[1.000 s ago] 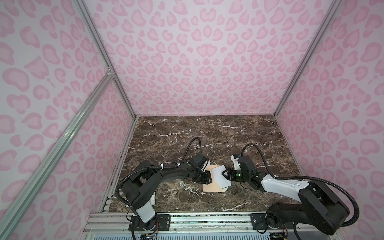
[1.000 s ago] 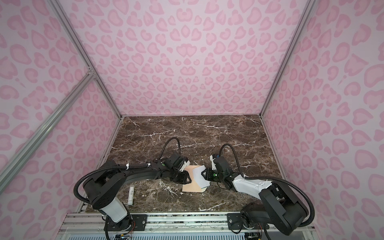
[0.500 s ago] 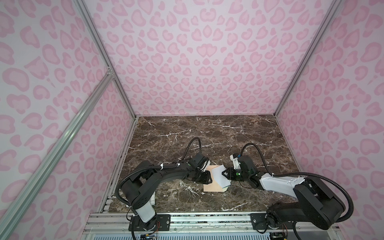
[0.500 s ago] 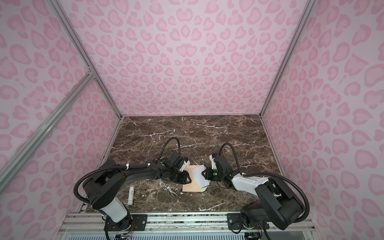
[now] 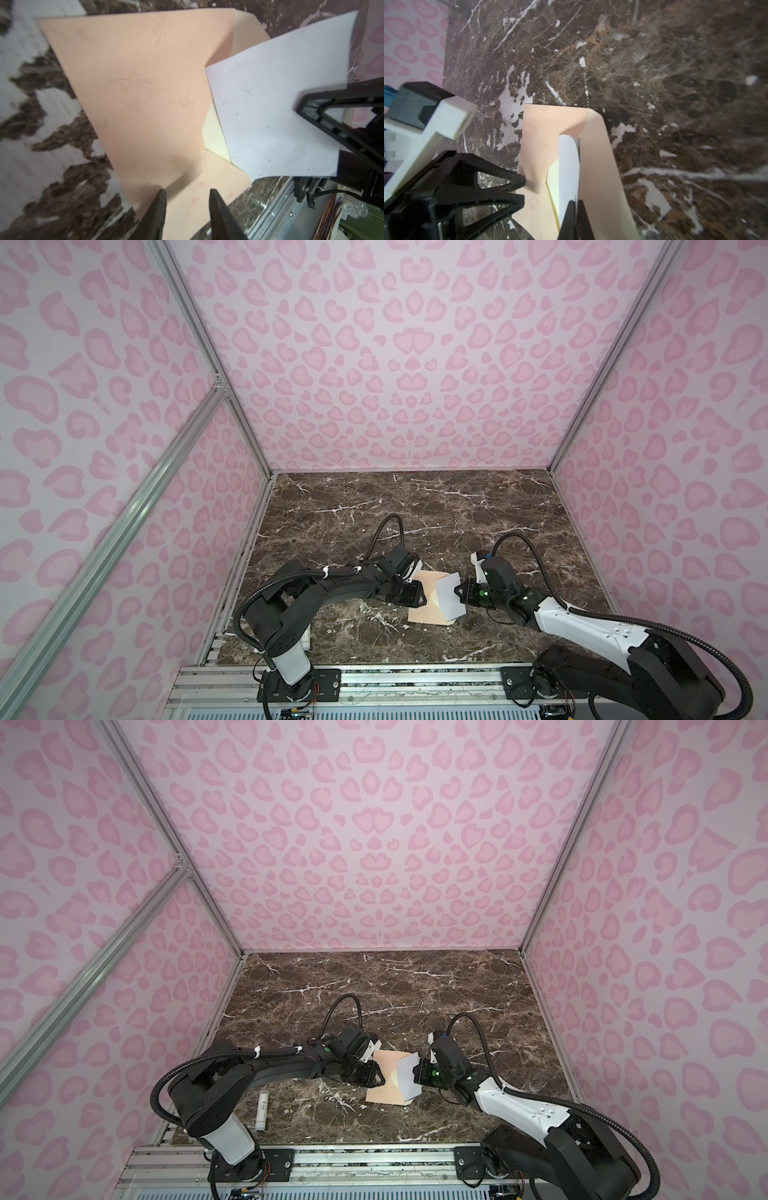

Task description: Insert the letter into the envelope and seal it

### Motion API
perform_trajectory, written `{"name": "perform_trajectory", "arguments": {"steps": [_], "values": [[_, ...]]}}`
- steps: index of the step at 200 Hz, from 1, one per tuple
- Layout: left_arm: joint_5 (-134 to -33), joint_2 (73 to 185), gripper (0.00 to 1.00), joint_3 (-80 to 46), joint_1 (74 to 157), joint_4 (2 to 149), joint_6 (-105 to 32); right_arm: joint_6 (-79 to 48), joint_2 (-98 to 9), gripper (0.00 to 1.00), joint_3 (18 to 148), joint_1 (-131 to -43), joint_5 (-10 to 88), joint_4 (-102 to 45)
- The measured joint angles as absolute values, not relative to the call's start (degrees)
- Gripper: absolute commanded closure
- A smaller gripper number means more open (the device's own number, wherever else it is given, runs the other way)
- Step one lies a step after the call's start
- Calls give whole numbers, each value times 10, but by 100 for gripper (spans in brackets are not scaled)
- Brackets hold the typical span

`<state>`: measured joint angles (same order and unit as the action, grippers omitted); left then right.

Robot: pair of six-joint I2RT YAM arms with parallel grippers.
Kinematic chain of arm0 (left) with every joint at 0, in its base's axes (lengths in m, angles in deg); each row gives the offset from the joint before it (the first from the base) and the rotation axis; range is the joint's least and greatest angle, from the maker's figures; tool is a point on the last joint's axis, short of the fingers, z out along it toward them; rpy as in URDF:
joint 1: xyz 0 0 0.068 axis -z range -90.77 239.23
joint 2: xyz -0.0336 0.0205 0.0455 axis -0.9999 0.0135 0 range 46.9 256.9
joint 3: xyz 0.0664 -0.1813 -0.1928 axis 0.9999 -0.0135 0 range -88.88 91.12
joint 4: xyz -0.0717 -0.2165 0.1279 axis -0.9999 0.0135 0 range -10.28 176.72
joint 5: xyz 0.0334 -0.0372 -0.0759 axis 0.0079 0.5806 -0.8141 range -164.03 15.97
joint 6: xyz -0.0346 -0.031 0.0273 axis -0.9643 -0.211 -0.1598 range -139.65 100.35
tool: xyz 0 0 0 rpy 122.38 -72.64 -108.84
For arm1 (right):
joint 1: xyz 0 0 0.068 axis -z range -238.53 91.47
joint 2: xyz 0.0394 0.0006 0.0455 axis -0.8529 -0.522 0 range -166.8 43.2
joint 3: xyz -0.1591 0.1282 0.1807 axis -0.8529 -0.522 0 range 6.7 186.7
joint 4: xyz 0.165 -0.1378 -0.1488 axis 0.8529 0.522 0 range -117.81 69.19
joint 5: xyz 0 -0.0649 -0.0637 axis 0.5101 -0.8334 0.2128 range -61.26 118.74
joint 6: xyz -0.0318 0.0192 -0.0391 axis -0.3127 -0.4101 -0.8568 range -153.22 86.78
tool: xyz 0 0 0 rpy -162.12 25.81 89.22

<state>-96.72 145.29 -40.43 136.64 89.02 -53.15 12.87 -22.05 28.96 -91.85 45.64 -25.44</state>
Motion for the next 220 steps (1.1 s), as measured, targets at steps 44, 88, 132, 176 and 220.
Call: {"name": "perform_trajectory", "arguments": {"steps": [44,88,132,176,220], "values": [[-968,1453,62,-405,1366,889,-531,164,-219,97,280,-920,438,-214],[-968,1453,61,-406,1366,888,-531,201,-192,100,276,-925,419,-194],[-970,1455,61,-406,1366,887,-531,227,-174,100,272,-926,402,-181],[-972,1455,61,-407,1366,884,-531,232,-191,100,273,-927,397,-179],[-974,1455,62,-409,1366,877,-531,234,-210,100,285,-932,393,-181]]}}
